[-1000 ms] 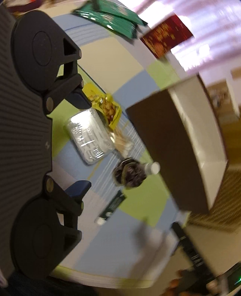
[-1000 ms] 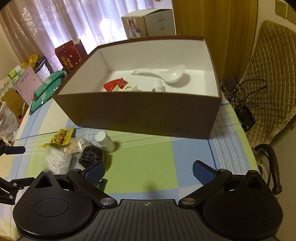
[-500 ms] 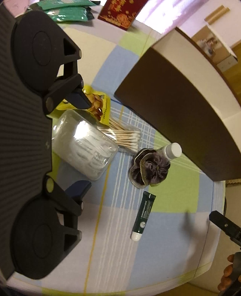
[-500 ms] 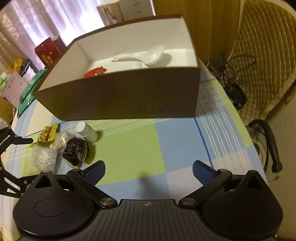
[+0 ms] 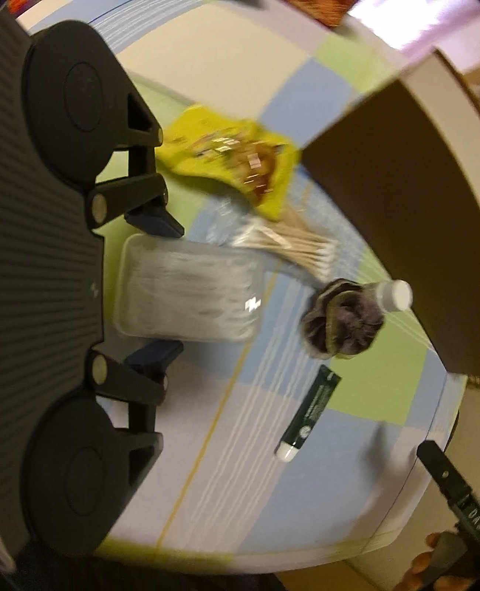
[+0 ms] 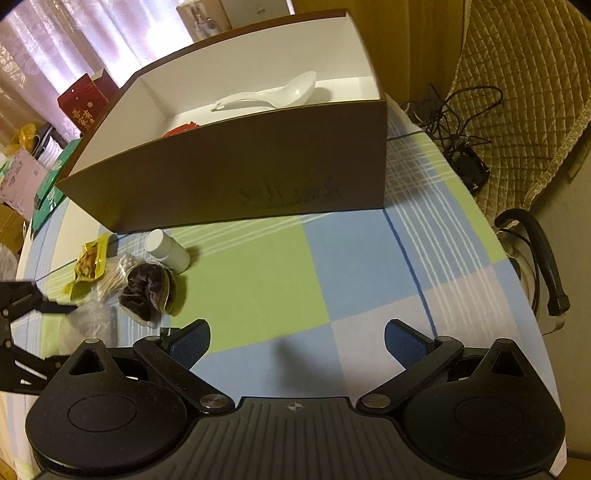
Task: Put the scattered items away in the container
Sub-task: 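Move the left tool to the clear floss box and close on it, then grasp the dark green tube with the right gripper while the left holds the floss box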
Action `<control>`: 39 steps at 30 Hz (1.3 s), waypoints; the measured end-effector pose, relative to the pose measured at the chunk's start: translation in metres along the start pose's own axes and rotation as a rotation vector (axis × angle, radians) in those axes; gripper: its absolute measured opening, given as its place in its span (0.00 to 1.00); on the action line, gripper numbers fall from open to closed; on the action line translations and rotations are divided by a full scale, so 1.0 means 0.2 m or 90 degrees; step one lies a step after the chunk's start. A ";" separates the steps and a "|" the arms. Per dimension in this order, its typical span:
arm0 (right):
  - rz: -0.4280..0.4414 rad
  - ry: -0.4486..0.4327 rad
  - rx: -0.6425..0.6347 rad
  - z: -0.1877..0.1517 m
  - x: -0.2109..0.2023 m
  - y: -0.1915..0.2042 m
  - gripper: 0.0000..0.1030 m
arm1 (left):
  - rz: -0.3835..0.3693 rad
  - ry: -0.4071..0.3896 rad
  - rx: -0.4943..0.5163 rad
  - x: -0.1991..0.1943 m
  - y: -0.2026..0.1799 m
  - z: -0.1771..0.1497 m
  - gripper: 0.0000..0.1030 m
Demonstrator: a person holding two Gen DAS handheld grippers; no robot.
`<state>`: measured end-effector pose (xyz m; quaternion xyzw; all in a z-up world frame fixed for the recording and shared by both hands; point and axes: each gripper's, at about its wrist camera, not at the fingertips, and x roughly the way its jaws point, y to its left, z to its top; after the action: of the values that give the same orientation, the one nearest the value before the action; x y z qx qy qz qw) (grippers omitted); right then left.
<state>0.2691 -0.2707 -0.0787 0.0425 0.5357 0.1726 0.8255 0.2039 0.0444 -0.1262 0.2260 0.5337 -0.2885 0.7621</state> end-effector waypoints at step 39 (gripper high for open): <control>0.086 0.046 -0.115 -0.12 0.10 0.31 1.00 | 0.122 -0.036 -0.349 -0.12 -0.01 -0.18 0.51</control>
<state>0.2404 -0.2084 -0.0901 -0.0021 0.5436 0.2768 0.7924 0.1720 0.0713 -0.1155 0.0525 0.5465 -0.0663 0.8331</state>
